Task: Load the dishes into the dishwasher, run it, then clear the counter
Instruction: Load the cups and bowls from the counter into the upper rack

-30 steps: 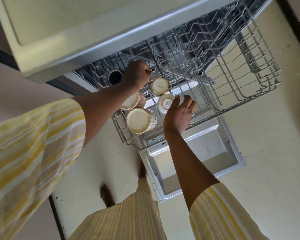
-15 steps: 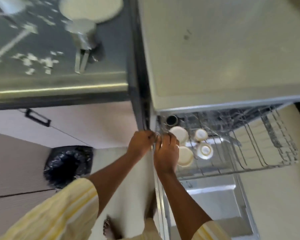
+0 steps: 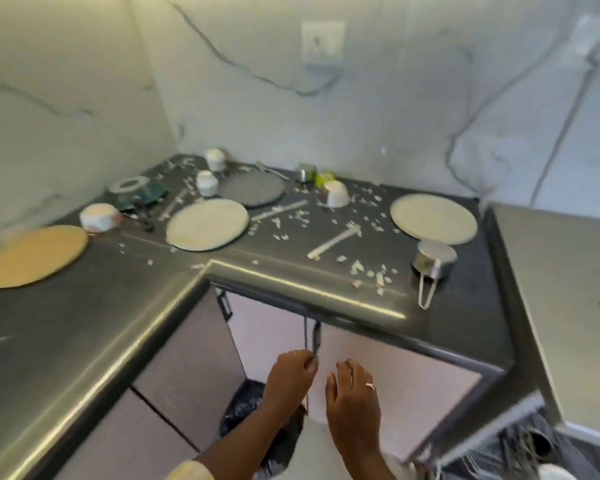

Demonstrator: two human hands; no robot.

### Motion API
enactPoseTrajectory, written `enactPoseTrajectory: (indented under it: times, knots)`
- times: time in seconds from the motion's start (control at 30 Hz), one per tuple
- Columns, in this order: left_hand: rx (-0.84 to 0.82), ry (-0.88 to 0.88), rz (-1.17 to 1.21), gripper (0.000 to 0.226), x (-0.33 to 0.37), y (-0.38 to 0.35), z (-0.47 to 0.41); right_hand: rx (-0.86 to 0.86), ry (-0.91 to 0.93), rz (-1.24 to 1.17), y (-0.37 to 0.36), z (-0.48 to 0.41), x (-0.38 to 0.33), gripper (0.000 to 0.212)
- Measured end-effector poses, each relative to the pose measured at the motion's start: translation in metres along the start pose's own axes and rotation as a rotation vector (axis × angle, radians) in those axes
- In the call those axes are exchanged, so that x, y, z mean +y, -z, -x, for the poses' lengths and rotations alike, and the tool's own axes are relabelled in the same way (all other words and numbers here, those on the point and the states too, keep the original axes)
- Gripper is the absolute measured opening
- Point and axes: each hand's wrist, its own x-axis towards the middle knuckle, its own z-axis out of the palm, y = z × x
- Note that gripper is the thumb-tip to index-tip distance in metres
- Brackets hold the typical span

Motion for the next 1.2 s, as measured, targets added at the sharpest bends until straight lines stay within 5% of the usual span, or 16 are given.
enactPoseTrajectory:
  times: [0.23,0.47,0.77,0.9,1.2]
  knots:
    - [0.191,0.043,-0.007,0.027,-0.035,0.097,-0.058,0.163,0.177,0.034,-0.021,-0.073,-0.068,0.063]
    - [0.231,0.135,-0.021,0.026,-0.043,0.132,-0.159,0.261,0.225,0.061,-0.065,-0.185,-0.069,0.053]
    - [0.266,0.19,0.086,0.027,-0.031,0.165,-0.288,0.074,0.232,0.01,-0.105,-0.341,-0.071,0.016]
    - [0.318,0.222,0.078,0.025,-0.045,0.182,-0.326,-0.012,0.254,-0.019,-0.125,-0.396,-0.085,0.029]
    - [0.378,0.288,0.049,0.024,-0.106,0.25,-0.396,-0.087,0.319,-0.099,-0.174,-0.486,-0.143,0.019]
